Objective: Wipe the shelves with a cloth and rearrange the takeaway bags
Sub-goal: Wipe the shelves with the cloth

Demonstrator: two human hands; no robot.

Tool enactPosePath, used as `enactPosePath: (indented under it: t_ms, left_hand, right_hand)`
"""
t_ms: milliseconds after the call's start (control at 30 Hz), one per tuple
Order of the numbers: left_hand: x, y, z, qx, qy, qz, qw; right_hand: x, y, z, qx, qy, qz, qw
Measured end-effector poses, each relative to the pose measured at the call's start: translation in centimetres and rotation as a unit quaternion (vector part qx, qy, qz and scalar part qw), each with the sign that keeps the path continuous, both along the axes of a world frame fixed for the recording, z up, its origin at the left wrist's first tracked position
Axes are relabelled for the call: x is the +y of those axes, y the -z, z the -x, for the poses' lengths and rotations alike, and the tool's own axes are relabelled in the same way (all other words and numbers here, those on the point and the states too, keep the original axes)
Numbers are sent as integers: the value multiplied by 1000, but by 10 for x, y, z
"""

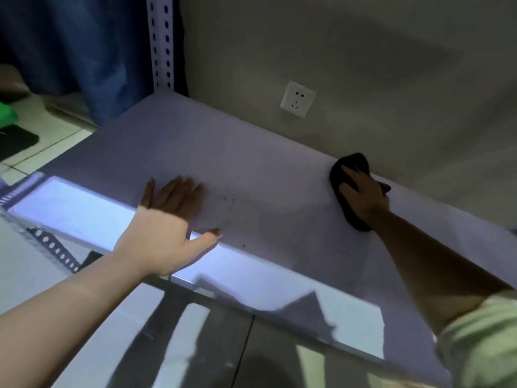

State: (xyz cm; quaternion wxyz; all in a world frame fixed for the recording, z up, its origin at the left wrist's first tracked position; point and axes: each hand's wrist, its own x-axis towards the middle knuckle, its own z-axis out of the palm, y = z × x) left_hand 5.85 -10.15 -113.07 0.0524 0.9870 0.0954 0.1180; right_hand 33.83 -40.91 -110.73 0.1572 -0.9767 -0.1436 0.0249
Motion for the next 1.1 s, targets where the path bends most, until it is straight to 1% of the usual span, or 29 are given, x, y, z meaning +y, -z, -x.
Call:
enactPosePath:
  t_ms: [67, 133, 167, 300, 367, 433, 533, 633, 733, 833, 867, 900, 933, 1000, 1067, 1100]
  left_hand:
    - [-1, 0, 0, 4, -12, 2, 1000]
    - [-2, -1, 0, -2, -14, 11, 1000]
    - [-2, -2, 1, -2, -13, 14, 1000]
    - [-2, -4, 2, 7, -5, 1, 1000]
    - [-2, -6, 2, 4, -4, -6, 1000]
    - [-3, -9, 3, 18, -13, -11, 1000]
    - [-4, -11, 6, 42, -41, -8, 998]
    - [-4, -13, 7, 54, -67, -7, 996]
    - [7, -13, 11, 26, -96, -7, 995]
    - [20, -14, 15, 73, -86, -31, 993]
    - [21, -14, 15, 91, -77, -41, 992]
    - [22, -15, 15, 103, -69, -47, 991]
    - [21, -15, 16, 110, -64, -48, 991]
    - [21, -15, 16, 111, -64, -44, 991]
    - [22, -14, 15, 100, -74, -38, 992]
    - [23, -13, 15, 93, -83, -29, 992]
  right_hand:
    - [10, 4, -14, 9, 18, -4, 1000]
    - [20, 4, -5, 21, 34, -1, 999]
    - [26, 2, 6, 25, 26, -3, 999]
    - [47, -7, 92, 35, -106, 8, 994]
    - [53, -5, 146, 18, -165, 26, 986]
    - [56, -3, 192, 5, -167, 59, 984]
    - [63, -2, 229, 11, -133, 83, 988]
    - [67, -6, 246, 15, -190, 58, 980]
    - [66, -10, 244, 31, -255, 15, 966]
    - [72, -8, 217, -12, -327, 29, 945]
    - [76, -7, 205, -21, -323, 41, 945]
    - [82, -4, 193, -29, -297, 47, 953]
    - [90, -2, 181, -37, -250, 51, 966]
    - [108, 1, 160, -33, -111, 49, 992]
    - [128, 0, 148, -2, 1, 40, 999]
    - [136, -1, 147, 11, 28, 41, 999]
